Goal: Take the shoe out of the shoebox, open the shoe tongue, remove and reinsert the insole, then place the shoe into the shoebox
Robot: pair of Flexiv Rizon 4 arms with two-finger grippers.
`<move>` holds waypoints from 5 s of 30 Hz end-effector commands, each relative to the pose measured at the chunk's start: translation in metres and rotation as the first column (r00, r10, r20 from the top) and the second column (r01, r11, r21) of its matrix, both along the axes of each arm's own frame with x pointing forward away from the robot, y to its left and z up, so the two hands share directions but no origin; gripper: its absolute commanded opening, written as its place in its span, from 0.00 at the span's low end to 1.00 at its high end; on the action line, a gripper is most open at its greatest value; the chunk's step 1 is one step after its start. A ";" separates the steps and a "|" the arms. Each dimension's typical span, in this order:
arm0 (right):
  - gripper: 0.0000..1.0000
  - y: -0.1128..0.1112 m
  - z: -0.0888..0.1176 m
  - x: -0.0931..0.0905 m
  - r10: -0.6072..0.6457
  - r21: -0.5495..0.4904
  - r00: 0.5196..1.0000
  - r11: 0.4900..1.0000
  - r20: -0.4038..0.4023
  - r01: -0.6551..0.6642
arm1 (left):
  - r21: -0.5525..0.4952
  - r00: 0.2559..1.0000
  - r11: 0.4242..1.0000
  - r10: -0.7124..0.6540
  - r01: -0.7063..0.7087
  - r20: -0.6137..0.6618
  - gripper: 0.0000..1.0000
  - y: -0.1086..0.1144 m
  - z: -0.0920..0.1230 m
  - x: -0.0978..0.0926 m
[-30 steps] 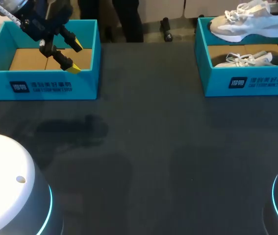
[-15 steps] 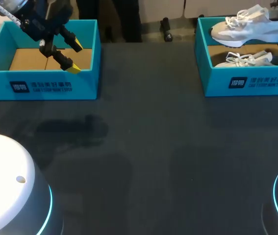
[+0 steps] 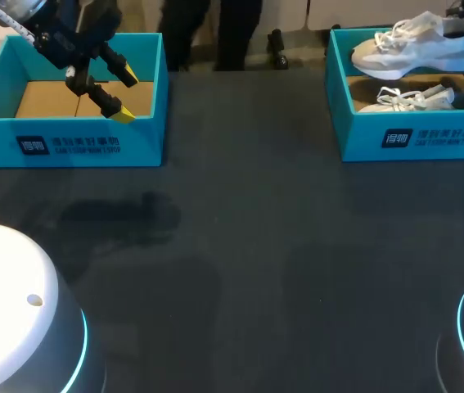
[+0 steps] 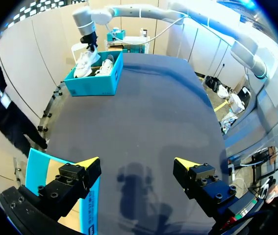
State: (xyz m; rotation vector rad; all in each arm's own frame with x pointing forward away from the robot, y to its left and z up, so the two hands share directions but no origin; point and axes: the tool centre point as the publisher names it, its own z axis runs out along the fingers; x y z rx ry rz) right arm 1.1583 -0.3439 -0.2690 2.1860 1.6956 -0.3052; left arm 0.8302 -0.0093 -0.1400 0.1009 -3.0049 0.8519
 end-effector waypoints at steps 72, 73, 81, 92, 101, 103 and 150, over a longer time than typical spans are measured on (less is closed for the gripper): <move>0.00 -0.006 -0.098 0.001 0.066 0.066 0.998 0.996 -0.004 -0.065 | 0.002 1.000 1.000 -0.001 0.001 0.001 1.00 0.000 0.000 0.000; 0.00 -0.006 -0.098 0.001 0.065 0.067 0.998 0.996 -0.002 -0.065 | 0.002 1.000 1.000 -0.001 0.001 0.001 1.00 0.000 0.000 0.000; 0.49 -0.004 -0.094 0.002 0.064 0.072 0.998 0.995 0.016 -0.065 | 0.002 1.000 1.000 -0.001 0.001 0.001 1.00 0.000 0.000 0.000; 0.56 0.004 -0.073 -0.002 0.051 0.059 0.998 0.997 0.043 -0.054 | 0.002 1.000 1.000 -0.001 0.001 0.001 1.00 0.000 0.000 0.000; 0.58 0.021 -0.036 -0.012 0.030 0.094 0.991 0.995 0.132 -0.042 | 0.002 1.000 1.000 -0.001 0.001 0.001 1.00 0.000 0.000 0.000; 0.60 0.027 -0.028 -0.015 0.038 0.089 0.990 0.995 0.139 -0.051 | 0.002 1.000 1.000 -0.001 0.001 0.001 1.00 0.000 0.000 0.000; 1.00 0.161 0.054 -0.181 0.222 0.269 0.967 0.931 0.124 -0.248 | 0.394 0.445 0.406 0.896 -0.825 0.008 1.00 -0.044 -0.014 0.044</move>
